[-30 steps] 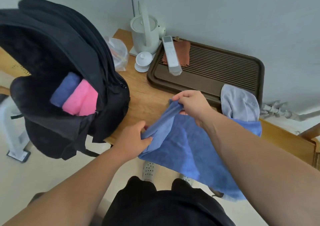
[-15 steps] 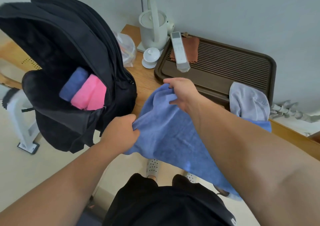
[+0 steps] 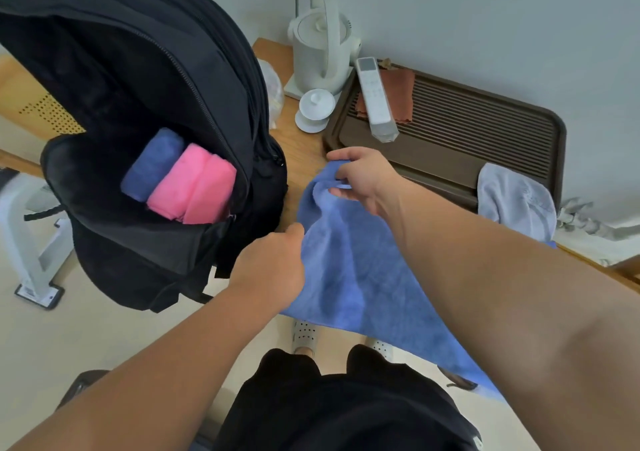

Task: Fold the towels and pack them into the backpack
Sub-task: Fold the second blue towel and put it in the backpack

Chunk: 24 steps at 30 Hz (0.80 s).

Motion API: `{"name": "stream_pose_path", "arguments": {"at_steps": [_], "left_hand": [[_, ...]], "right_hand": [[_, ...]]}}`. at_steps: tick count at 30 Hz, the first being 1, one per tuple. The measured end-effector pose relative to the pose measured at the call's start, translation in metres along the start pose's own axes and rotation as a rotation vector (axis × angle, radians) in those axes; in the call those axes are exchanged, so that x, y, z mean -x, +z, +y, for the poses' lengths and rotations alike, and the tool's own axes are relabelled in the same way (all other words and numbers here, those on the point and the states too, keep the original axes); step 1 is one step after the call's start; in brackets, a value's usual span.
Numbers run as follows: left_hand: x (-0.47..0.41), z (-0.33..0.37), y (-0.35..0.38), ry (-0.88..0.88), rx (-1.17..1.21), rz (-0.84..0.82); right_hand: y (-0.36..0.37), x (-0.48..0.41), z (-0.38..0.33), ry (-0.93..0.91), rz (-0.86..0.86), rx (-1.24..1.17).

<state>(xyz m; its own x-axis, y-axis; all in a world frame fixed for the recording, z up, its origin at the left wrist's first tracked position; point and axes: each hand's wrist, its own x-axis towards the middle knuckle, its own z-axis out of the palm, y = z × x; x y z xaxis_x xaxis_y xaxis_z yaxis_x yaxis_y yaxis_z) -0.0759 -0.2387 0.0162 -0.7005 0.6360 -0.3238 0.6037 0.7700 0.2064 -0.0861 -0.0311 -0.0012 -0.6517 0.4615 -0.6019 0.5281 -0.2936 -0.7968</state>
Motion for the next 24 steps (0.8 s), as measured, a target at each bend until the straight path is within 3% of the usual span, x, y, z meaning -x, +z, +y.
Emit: {"name": "stream_pose_path", "arguments": {"at_steps": [8,15,19,24], "left_hand": [[-0.004,0.047,0.04,0.103,0.389,-0.255],[-0.003,0.102,0.068,0.102,0.473,-0.368],[0.0,0.129,0.092,0.131,0.48,-0.416],[0.004,0.149,0.12,0.092,0.491,-0.579]], "right_hand": [[-0.075,0.008,0.028,0.009,0.175,0.099],[-0.128,0.023,0.047,-0.024,0.259,0.143],[-0.159,0.03,0.07,-0.018,0.347,0.325],[-0.186,0.032,0.101,-0.004,0.273,0.631]]}}
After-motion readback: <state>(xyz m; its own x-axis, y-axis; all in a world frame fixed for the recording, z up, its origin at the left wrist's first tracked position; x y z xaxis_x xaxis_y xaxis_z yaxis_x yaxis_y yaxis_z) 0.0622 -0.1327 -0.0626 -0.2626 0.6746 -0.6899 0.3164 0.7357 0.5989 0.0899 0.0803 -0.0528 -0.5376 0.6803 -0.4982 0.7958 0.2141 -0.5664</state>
